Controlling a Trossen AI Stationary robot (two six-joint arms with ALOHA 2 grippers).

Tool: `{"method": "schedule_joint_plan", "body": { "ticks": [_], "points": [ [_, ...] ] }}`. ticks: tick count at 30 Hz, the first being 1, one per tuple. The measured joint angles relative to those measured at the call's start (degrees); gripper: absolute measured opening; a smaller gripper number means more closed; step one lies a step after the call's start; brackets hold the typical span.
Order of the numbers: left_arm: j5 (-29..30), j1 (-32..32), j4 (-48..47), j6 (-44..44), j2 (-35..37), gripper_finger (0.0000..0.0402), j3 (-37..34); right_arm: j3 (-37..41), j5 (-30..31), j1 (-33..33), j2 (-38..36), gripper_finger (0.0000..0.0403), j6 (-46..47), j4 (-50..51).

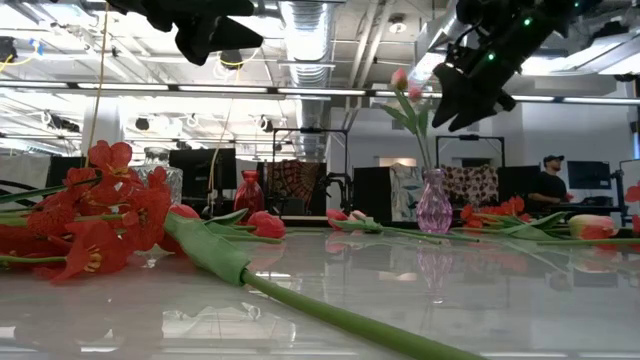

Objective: Sort flowers into vase by color
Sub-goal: Put the pink tulip into the purple vase

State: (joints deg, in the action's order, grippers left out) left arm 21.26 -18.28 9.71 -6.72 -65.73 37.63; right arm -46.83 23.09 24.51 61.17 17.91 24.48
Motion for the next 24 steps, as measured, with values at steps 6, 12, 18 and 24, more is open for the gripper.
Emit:
{"method": "schedule_joint_plan", "body": {
  "ticks": [6, 12, 18, 24],
  "points": [
    [0.0, 0.0, -0.4, -0.1, 0.0, 0.025, 0.0, -2.3, -10.5, -2.1, 0.0, 0.0261, 3.8, 3.3],
    [-2.1, 0.0, -0.6, -0.7, 0.0, 0.025, 0.0, -2.3, -12.9, -7.7, 0.0, 0.026, 7.5, 3.6],
    [-2.6, -0.1, -3.2, -1.8, 0.0, 0.025, 0.0, -2.3, -10.6, -16.2, 0.4, 0.026, 11.5, 3.3],
    [-2.6, -0.1, -5.0, -2.1, 0.0, 0.025, 0.0, -2.3, -6.7, -24.3, 5.3, 0.026, 15.1, 2.1]
  ]
}}
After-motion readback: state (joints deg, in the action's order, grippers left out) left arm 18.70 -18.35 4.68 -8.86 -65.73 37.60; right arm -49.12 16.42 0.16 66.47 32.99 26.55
